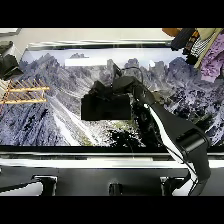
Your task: Fold the clothes and pants, and hang the long-sleeved shirts on hangers.
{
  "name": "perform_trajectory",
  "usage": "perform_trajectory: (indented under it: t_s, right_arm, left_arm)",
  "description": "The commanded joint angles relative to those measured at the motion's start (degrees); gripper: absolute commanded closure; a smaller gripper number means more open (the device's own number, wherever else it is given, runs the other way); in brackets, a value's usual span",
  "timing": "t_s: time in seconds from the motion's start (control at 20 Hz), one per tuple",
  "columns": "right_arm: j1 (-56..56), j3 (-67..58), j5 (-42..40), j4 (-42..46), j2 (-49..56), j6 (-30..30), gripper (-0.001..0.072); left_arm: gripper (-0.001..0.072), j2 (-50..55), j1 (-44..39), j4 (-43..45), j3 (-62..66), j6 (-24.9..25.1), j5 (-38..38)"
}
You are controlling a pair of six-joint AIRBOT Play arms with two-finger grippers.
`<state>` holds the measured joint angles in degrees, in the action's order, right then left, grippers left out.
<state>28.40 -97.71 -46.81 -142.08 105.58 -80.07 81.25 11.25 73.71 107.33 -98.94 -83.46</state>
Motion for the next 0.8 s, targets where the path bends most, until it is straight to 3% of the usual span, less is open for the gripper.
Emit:
perform_trajectory:
  t_s: [0.0,0.25,0.6,0.75]
  right_arm:
    - [1.27,-0.11,3.56,-5.51,-0.20,-0.42,0.0110]
    - [-3.82,-0.26,-1.81,-5.49,-4.85,-3.82,0.0075]
    - [-29.24,1.38,-25.16,0.39,-7.41,-15.30,0.0119]
    - [-34.95,8.02,-25.90,0.20,-6.97,-20.24,0.0119]
  left_arm:
    - [0.0691,0.00,0.07,-0.17,-0.17,-0.07,-0.15]
    - [0.0691,-0.02,0.07,-0.17,-0.17,-0.09,-0.15]
    - [0.0691,-0.02,0.09,-0.15,-0.17,0.00,-0.15]
    - [0.0691,-0.02,0.09,-0.15,-0.17,1.90,-0.22]
